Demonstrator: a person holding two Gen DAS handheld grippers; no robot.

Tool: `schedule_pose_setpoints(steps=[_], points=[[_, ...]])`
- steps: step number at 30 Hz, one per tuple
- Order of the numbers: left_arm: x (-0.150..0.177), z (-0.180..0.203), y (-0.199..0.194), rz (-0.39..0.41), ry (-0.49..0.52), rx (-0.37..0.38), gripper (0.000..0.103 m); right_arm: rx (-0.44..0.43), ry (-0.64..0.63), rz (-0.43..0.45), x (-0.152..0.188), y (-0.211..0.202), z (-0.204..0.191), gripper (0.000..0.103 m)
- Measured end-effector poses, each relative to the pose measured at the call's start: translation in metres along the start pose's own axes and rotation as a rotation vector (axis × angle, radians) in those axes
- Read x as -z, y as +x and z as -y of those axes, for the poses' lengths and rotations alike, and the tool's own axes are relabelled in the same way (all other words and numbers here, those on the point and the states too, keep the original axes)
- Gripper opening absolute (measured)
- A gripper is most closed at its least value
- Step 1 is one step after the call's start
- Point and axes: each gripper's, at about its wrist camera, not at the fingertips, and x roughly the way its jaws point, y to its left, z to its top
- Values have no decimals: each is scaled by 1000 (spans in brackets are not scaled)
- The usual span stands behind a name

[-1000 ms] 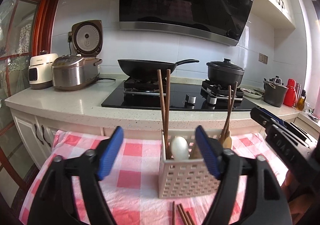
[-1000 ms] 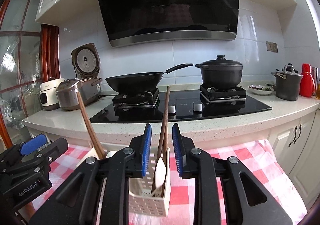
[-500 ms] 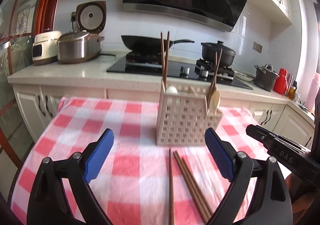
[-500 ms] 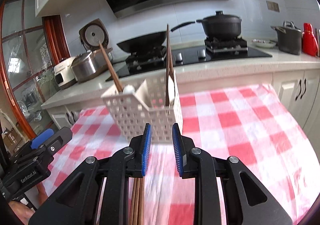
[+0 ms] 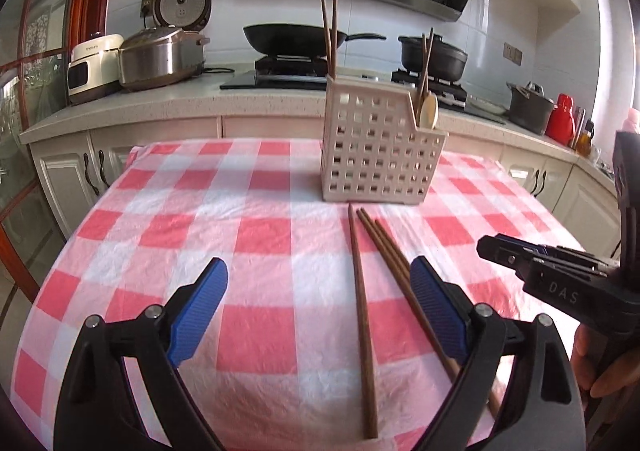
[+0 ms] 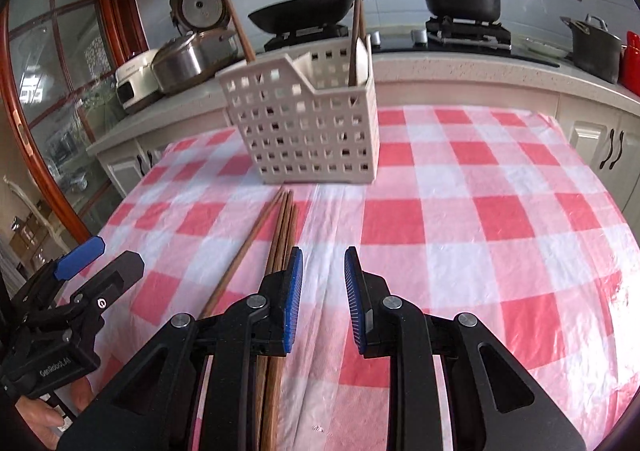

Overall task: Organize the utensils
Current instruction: 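Move both open tools back over the remaining brown chopsticks on the cloth, then lower the right tool onto a brown chopstick and close it while the left tool approaches another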

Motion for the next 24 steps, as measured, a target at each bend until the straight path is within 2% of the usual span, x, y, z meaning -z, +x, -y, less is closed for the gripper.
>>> schedule_pose_setpoints(steps=[9,16,24], points=[[11,-2,8,-41,9,2,89,-12,-52,-120,4,31,-14,23],[13,-1,8,-68,16,-8,89,-16,-116,-166,-6,45,-25,21],[12,-8,9,-95,-15,-6,89,14,-125,-203,-12,61,-28,16]])
